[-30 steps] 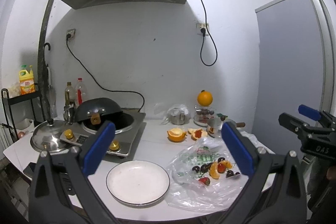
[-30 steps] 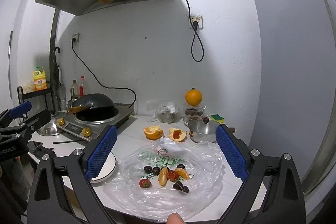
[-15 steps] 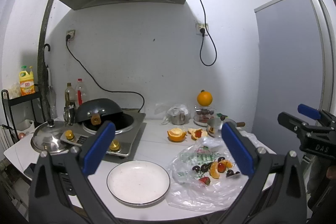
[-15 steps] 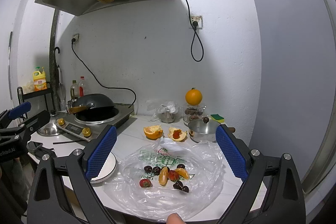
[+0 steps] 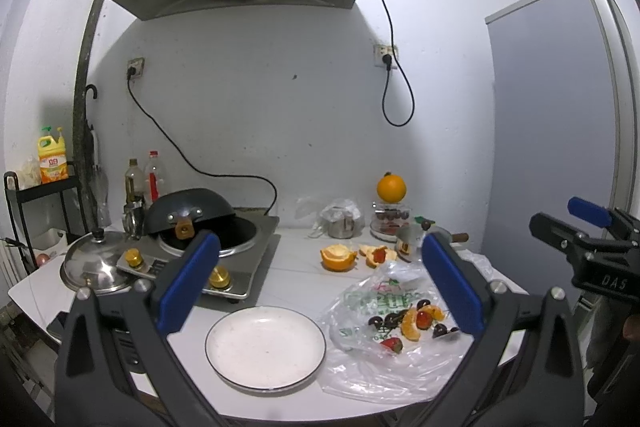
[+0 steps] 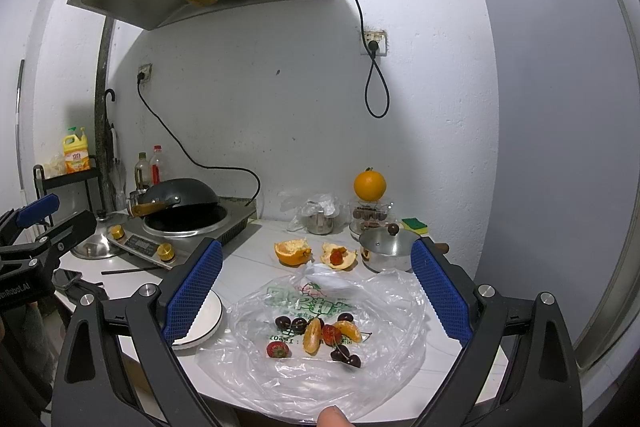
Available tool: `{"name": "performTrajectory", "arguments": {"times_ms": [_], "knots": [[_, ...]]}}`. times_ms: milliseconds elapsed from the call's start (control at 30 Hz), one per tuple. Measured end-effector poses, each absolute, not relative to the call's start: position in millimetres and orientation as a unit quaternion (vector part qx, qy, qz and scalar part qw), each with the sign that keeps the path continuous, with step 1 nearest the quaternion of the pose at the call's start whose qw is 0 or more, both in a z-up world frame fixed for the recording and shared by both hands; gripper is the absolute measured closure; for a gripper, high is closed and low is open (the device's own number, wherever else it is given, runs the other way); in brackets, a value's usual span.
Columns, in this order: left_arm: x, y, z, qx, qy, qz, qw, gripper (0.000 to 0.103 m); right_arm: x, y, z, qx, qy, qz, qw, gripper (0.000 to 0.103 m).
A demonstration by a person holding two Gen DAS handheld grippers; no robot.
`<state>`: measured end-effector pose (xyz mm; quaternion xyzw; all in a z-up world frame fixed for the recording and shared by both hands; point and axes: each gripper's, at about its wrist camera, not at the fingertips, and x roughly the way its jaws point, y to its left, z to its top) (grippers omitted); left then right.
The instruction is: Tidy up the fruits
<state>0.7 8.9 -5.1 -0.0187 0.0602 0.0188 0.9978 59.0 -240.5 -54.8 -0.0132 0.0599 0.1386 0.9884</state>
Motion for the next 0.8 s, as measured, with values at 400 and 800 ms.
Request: {"name": "performTrajectory", "arguments": {"times_ms": [400, 800], "knots": [[3, 12, -7, -0.021, 0.06, 0.022, 0.998, 0.001, 62, -236, -55, -0.018, 0.062, 0.144, 0.987, 0.006], [17, 11, -16, -0.022, 0.065, 0.026, 0.997, 0.001, 78, -235, -59, -0.024, 0.072, 0.147, 0.986, 0.006]]}}
